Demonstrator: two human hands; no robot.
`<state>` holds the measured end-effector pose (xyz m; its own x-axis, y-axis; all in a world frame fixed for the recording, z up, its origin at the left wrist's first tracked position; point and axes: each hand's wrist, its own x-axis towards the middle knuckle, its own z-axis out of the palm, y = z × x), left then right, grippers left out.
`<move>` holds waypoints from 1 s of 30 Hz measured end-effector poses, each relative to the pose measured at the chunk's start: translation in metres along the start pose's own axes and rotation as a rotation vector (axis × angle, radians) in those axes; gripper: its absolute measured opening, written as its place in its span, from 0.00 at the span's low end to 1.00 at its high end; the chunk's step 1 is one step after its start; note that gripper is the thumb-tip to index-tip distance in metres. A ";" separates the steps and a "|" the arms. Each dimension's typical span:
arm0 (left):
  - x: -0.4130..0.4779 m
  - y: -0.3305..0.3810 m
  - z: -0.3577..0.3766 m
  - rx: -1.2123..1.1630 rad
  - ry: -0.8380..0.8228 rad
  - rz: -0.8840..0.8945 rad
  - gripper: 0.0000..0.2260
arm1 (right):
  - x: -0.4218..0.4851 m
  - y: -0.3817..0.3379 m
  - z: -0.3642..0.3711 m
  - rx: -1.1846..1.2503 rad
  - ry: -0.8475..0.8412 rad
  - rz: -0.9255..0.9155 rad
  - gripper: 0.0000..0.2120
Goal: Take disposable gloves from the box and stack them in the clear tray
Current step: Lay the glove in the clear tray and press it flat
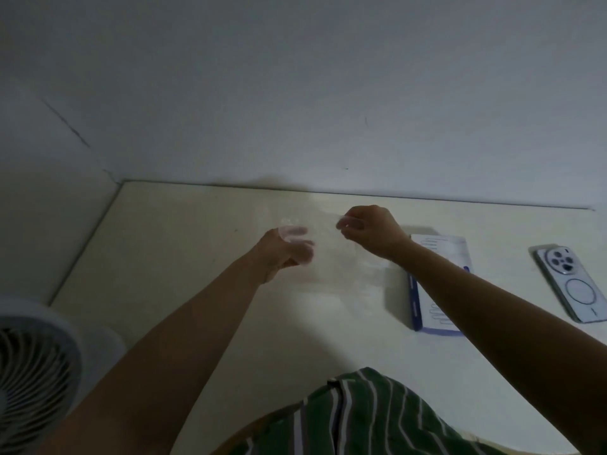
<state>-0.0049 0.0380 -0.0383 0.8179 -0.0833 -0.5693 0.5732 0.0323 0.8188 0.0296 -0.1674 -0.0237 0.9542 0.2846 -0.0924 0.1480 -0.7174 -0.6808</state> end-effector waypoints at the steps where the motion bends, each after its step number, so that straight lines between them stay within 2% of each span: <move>1: 0.001 0.000 -0.003 0.090 0.036 -0.027 0.22 | 0.004 -0.002 0.002 -0.044 0.005 0.007 0.07; 4: 0.005 0.001 -0.010 0.268 0.194 -0.049 0.19 | 0.014 -0.006 0.008 -0.124 -0.008 0.035 0.07; 9: 0.011 -0.005 0.002 0.227 0.227 -0.069 0.12 | 0.025 -0.012 0.018 -0.180 -0.007 0.053 0.11; 11: 0.019 -0.012 0.006 0.334 0.353 -0.031 0.07 | 0.026 -0.016 0.018 -0.128 0.131 -0.015 0.16; 13: 0.025 -0.018 0.007 0.492 0.443 -0.004 0.06 | 0.022 -0.026 0.017 -0.029 0.309 -0.175 0.15; 14: 0.026 -0.020 0.006 0.562 0.465 0.006 0.07 | 0.020 -0.031 0.017 0.005 0.340 -0.264 0.13; 15: 0.027 -0.022 0.006 0.610 0.482 0.013 0.08 | 0.018 -0.034 0.020 0.011 0.312 -0.331 0.11; 17: 0.026 -0.021 0.006 0.662 0.494 0.013 0.09 | 0.016 -0.034 0.032 -0.019 0.105 -0.328 0.10; 20: 0.025 -0.020 0.004 0.791 0.456 0.011 0.13 | 0.019 -0.019 0.053 -0.160 -0.240 -0.030 0.14; 23: 0.021 -0.020 0.003 1.027 0.404 0.018 0.23 | 0.024 -0.004 0.071 -0.279 -0.382 0.128 0.24; 25: 0.016 -0.022 0.005 1.213 0.459 0.192 0.25 | 0.027 0.000 0.082 -0.281 -0.460 0.139 0.28; 28: 0.019 -0.020 0.009 1.463 0.507 0.564 0.21 | 0.029 0.006 0.094 -0.278 -0.508 0.148 0.32; 29: 0.022 -0.019 0.011 1.472 0.453 0.601 0.19 | 0.029 0.008 0.095 -0.279 -0.511 0.151 0.34; 30: 0.027 -0.019 0.011 1.442 0.372 0.561 0.17 | 0.030 0.009 0.097 -0.277 -0.517 0.157 0.36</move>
<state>0.0057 0.0240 -0.0682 0.9898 -0.1420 0.0070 -0.1410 -0.9735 0.1799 0.0341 -0.1036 -0.1032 0.7305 0.3836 -0.5649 0.1439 -0.8952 -0.4218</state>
